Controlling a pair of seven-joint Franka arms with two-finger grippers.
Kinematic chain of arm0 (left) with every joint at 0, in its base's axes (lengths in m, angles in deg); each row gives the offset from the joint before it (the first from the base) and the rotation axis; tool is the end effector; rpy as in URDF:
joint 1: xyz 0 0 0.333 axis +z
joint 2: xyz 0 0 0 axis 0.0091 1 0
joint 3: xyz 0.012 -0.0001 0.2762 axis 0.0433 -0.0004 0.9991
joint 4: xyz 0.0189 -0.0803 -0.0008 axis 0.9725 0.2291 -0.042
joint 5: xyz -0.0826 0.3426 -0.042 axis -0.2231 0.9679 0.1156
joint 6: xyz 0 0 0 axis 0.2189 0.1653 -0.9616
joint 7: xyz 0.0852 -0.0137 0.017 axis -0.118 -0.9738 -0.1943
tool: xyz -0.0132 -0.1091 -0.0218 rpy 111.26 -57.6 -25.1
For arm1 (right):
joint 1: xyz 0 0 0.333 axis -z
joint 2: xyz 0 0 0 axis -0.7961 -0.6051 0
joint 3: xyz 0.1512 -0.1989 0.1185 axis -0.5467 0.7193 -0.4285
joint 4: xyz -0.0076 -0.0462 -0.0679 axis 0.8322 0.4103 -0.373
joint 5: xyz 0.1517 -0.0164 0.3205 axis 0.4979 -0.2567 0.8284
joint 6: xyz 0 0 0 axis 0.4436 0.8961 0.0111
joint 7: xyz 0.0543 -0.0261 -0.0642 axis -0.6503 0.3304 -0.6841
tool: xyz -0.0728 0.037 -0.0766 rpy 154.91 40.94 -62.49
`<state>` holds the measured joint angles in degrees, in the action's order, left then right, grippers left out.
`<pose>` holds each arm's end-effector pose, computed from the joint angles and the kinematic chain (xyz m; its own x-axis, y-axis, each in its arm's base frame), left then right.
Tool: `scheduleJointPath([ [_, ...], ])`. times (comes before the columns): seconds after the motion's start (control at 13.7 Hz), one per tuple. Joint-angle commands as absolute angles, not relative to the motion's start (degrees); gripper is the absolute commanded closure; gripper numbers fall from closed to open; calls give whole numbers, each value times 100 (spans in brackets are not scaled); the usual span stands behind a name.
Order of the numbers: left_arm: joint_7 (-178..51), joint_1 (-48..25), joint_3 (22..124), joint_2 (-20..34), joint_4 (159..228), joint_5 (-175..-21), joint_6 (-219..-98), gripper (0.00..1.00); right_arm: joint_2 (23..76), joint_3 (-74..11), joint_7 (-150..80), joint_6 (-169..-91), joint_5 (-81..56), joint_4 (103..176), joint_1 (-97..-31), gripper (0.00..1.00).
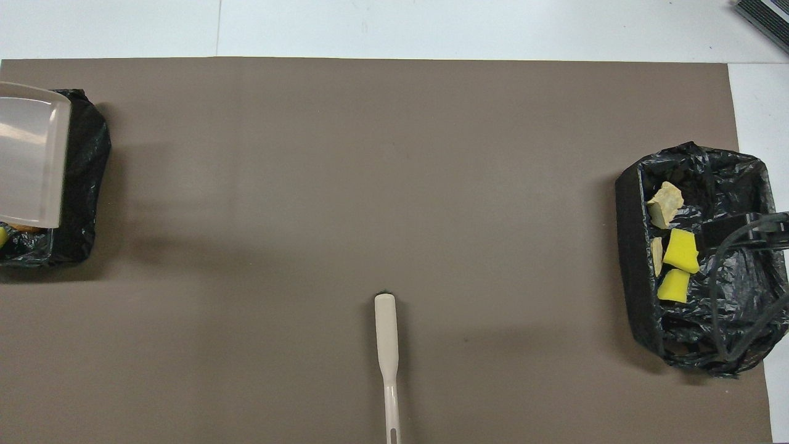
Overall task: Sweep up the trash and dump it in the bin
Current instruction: 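Tip the dustpan with the left gripper to dump pieces into the bin, then bring the empty dustpan back over the table with the left gripper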
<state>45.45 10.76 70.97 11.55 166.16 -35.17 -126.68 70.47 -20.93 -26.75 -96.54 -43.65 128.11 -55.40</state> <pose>0.6001 0.1095 0.5479 -0.0540 -0.7985 -0.5995 -0.9873 0.1324 -0.0874 0.4760 -0.0099 0.6035 0.9987 -0.0182 -0.0486 -0.0178 -0.9998 0.0072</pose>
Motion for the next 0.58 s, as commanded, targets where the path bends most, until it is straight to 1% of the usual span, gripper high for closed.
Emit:
scheduleJointPath([
  [0.0,4218,818,7175,947,16867,-4290,-12380,100,7148,-2104,-2851,-9679,-4262,12915,-5478,0],
  [0.29,2929,378,7166,904,17288,-5028,-12106,100,7148,-2104,-2851,-9671,-4262,12915,-5478,0],
  [0.51,1112,-253,7166,860,17744,-5443,-12124,100,7148,-2104,-2851,-9679,-4262,12915,-5478,0],
])
